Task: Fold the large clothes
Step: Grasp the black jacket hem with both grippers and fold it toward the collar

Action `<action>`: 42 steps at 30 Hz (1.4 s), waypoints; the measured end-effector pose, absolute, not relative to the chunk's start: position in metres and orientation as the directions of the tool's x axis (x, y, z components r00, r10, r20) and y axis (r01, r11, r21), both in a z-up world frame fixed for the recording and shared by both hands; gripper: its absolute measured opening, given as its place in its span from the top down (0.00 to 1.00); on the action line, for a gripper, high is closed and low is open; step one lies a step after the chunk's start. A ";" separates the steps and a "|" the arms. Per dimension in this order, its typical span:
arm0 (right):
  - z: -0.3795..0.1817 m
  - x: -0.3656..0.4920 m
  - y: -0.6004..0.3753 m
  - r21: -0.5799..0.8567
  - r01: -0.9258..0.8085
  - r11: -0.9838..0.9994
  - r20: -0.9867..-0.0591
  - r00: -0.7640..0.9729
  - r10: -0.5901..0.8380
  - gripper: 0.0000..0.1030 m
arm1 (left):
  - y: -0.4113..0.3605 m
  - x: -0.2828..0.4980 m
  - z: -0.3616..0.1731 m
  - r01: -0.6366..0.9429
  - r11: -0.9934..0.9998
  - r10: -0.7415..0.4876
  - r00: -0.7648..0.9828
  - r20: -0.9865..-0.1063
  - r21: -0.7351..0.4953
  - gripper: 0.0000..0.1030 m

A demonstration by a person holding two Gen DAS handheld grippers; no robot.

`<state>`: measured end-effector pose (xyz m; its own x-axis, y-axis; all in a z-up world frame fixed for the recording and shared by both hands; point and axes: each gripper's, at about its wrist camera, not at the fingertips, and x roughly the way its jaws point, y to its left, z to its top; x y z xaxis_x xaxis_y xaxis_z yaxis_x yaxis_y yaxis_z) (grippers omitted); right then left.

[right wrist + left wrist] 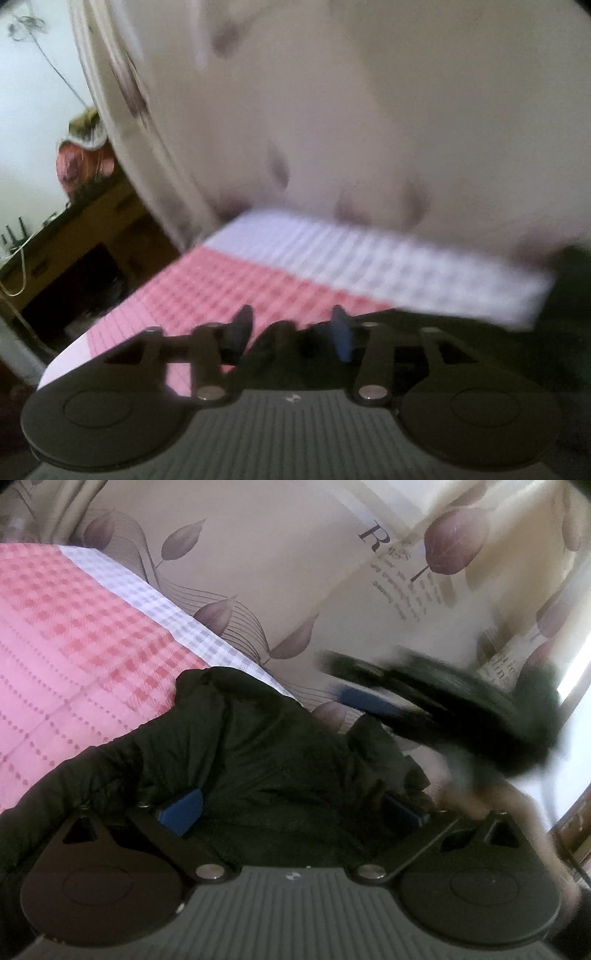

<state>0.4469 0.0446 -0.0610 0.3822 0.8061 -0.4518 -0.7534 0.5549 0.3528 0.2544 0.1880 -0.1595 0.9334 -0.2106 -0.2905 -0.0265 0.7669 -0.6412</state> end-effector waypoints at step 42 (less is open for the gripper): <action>-0.114 -0.049 -0.392 0.321 -0.213 0.923 -0.335 0.886 0.321 0.06 | 0.220 0.020 -0.122 0.055 0.909 -0.220 0.904 -0.366 -0.412 0.00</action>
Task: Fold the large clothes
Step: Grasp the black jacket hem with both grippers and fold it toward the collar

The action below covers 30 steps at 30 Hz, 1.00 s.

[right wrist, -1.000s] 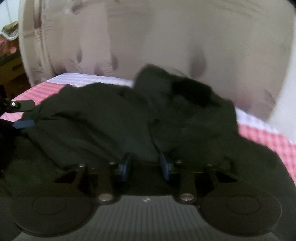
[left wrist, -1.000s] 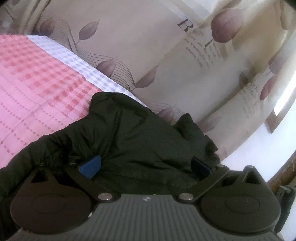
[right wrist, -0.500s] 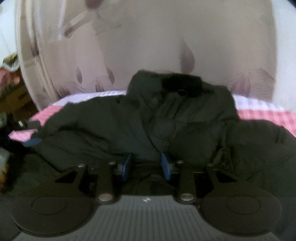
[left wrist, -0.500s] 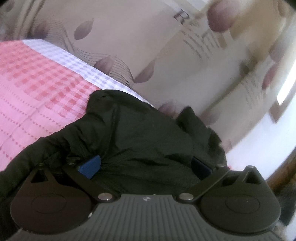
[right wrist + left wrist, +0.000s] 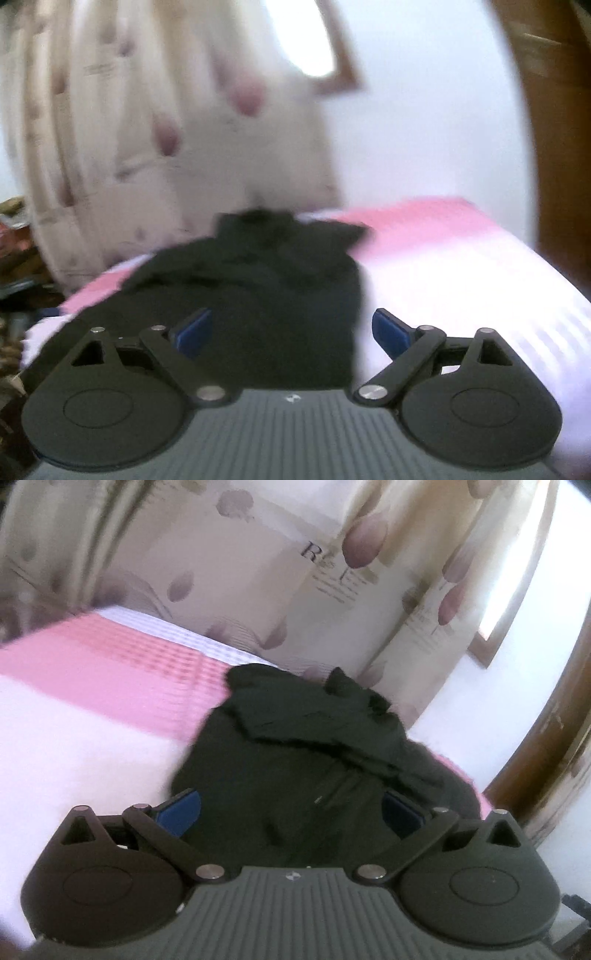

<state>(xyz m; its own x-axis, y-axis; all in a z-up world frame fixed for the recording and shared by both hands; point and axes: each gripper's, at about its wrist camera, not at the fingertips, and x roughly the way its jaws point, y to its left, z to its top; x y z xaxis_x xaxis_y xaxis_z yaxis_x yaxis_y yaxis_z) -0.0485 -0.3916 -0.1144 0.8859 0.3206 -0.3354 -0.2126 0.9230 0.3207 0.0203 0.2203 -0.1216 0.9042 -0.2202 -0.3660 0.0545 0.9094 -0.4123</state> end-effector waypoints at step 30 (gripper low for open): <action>-0.184 -0.053 -0.388 0.720 -0.149 0.678 -0.266 0.843 0.467 0.81 | 0.262 -0.047 -0.204 0.095 0.855 -0.378 0.787 -0.487 -0.510 0.47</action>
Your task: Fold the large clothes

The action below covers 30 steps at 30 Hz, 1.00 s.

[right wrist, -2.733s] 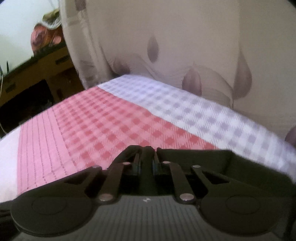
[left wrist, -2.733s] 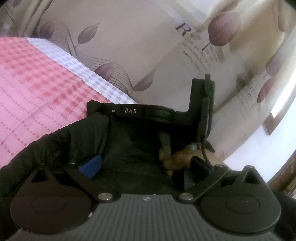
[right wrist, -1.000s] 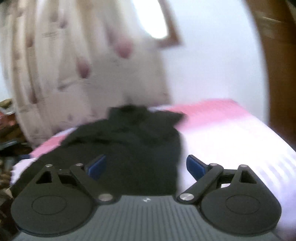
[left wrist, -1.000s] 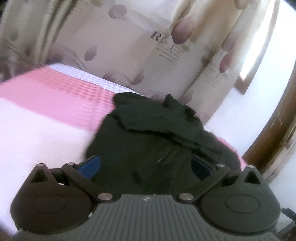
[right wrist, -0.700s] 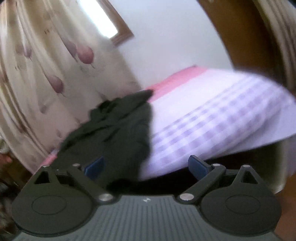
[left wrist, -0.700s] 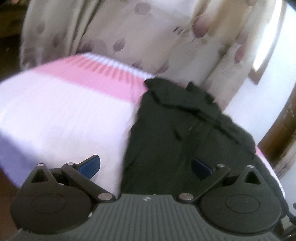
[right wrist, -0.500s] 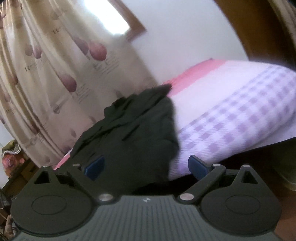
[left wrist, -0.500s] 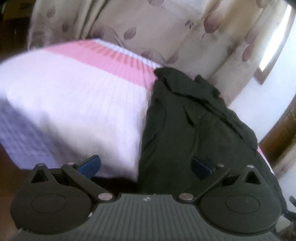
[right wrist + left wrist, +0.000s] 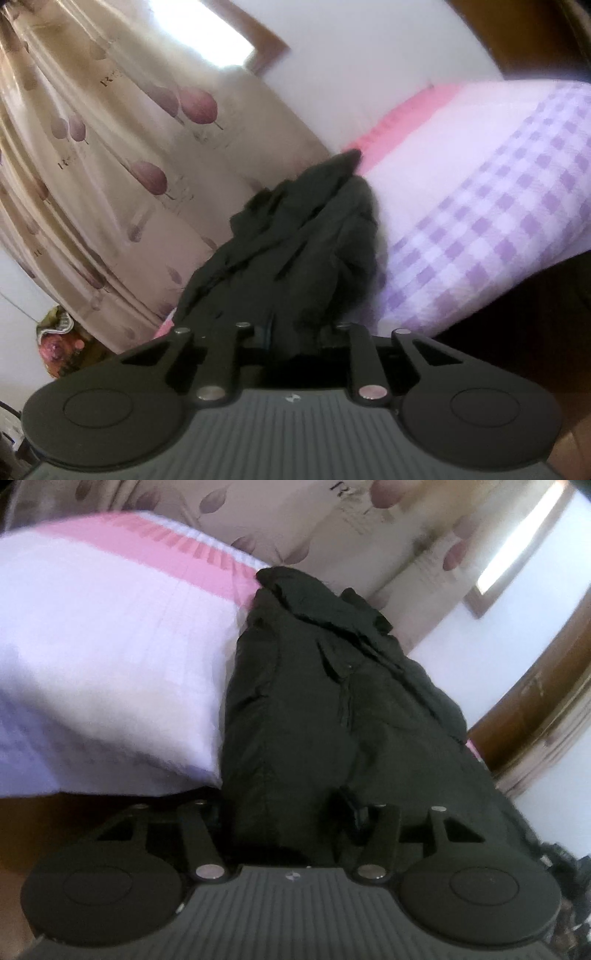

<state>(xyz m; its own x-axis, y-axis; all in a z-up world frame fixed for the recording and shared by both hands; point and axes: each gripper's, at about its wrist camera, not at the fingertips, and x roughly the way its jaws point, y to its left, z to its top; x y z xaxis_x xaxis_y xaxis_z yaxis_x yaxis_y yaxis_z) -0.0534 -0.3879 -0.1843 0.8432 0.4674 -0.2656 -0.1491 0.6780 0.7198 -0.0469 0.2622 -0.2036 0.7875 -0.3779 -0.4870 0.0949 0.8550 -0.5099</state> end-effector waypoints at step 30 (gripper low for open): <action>-0.166 -0.049 -0.375 0.664 -0.158 0.731 -0.334 0.812 0.478 0.80 | 0.184 -0.061 -0.165 0.024 0.999 0.002 0.795 -0.607 0.035 0.48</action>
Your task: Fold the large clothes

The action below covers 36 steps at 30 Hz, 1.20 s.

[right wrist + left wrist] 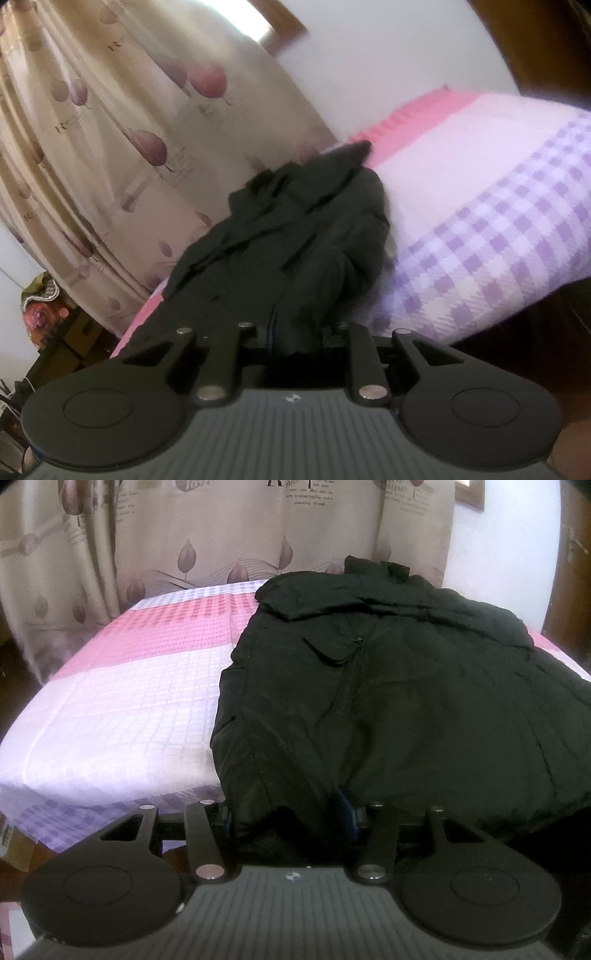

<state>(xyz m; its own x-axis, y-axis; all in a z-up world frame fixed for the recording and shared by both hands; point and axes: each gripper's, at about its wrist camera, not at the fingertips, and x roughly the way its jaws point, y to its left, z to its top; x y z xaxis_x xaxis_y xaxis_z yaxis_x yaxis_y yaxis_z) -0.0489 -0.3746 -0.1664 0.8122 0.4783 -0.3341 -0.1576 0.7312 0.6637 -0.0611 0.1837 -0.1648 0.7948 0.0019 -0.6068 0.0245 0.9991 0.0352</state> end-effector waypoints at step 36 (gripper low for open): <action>-0.176 -0.043 -0.357 0.661 -0.199 0.723 -0.339 0.781 0.525 0.39 | 0.230 -0.054 -0.187 0.130 0.946 -0.288 0.756 -0.587 -0.297 0.40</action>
<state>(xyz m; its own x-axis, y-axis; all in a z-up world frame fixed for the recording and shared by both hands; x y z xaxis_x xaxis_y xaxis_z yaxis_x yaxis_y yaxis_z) -0.0427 -0.3570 -0.1763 0.7808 0.5249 -0.3388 -0.1993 0.7233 0.6612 -0.0538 0.2304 -0.1866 0.7564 -0.2878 -0.5874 0.1295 0.9461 -0.2968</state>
